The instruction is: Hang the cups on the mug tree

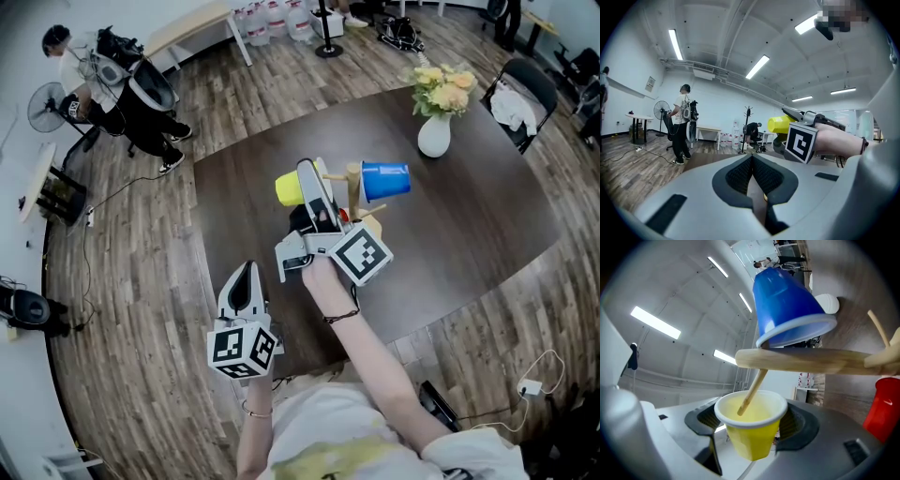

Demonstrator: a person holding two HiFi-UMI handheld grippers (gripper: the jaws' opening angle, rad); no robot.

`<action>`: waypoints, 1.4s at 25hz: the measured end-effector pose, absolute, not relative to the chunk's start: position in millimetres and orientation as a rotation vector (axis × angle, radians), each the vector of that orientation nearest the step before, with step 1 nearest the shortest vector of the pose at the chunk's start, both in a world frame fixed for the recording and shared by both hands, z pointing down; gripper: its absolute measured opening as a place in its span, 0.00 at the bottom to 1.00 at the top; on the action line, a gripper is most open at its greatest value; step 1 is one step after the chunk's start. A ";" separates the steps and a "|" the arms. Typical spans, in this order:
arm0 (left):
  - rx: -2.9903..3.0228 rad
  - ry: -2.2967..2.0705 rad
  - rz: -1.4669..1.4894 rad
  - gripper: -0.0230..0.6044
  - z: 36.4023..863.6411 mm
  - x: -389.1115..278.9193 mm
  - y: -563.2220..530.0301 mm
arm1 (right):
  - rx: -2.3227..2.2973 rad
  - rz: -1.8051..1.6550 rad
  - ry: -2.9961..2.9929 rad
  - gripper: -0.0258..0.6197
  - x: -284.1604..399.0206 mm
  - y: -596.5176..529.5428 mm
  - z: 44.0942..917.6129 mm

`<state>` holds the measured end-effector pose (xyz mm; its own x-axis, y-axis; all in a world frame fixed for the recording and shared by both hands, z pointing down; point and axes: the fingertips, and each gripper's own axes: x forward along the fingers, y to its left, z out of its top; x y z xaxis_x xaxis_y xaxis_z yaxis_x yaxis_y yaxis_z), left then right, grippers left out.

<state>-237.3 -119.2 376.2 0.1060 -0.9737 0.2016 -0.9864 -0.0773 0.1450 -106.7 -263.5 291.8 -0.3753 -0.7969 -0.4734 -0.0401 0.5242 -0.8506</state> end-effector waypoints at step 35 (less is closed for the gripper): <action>2.100 -2.025 0.111 0.07 371.0 -227.5 -105.2 | -0.584 -1.175 1.540 0.59 -91.2 -255.5 318.6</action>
<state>-227.5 -105.2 371.0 0.0468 -0.9773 0.2065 -0.9940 -0.0251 0.1063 -91.2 -255.5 318.6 -0.3174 -0.8382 -0.4434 0.2062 0.3954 -0.8951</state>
